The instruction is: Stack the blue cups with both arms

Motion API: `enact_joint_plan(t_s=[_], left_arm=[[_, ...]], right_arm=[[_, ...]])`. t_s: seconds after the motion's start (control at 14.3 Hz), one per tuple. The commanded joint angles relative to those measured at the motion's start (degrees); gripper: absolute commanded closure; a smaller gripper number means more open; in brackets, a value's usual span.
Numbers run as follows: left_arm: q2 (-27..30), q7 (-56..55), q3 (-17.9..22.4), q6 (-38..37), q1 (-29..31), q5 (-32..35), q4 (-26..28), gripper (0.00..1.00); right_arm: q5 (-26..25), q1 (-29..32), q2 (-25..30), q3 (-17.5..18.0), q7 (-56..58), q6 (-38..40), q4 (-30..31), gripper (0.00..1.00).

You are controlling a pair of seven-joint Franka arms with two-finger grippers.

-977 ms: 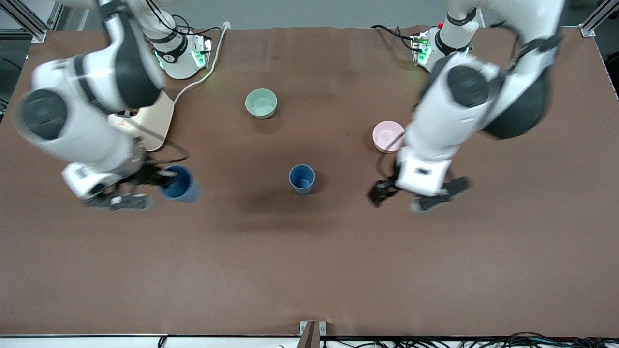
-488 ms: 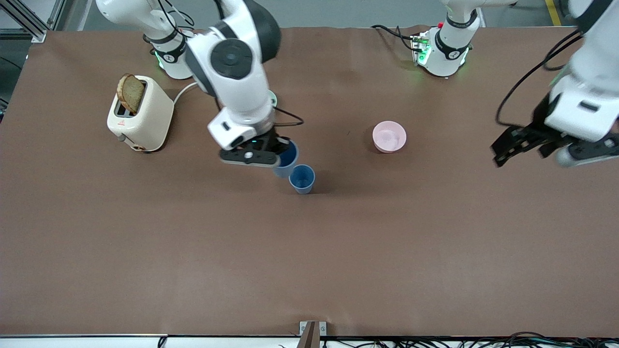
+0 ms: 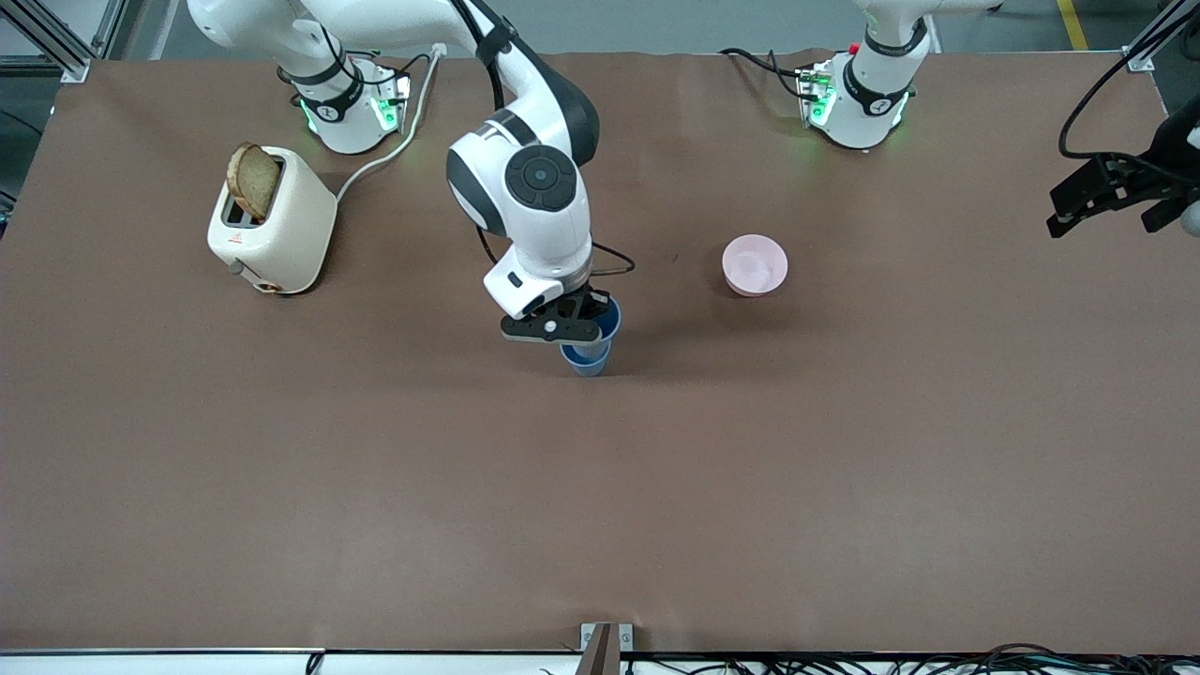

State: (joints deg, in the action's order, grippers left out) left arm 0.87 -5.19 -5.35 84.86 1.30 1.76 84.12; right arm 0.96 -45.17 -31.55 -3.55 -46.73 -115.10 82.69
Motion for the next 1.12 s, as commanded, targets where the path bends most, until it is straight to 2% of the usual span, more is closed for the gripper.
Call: enact_joint_plan(t_s=[0.0,0.21,0.49,1.05], left_arm=[[1.59,0.45,0.17,-0.22,-0.95,-0.62,2.36,0.00],[1.68,-0.25,-0.10,-0.31,-1.12,-0.70,2.45,0.00],[1.77,-1.31,-2.90,-0.22,-0.86,-0.79,3.59,0.00],[1.85,-0.17,-2.82,-1.01,-0.25,-1.76,3.68,0.00]], right_arm=[[0.36,0.16,1.23,0.38,0.14,-0.39,1.86,0.99],[0.27,0.34,1.23,0.38,0.50,0.05,1.95,0.99],[0.09,1.13,1.23,0.38,0.67,-0.30,1.86,0.99],[-0.26,1.49,1.14,0.38,0.85,-0.39,1.95,0.99]])
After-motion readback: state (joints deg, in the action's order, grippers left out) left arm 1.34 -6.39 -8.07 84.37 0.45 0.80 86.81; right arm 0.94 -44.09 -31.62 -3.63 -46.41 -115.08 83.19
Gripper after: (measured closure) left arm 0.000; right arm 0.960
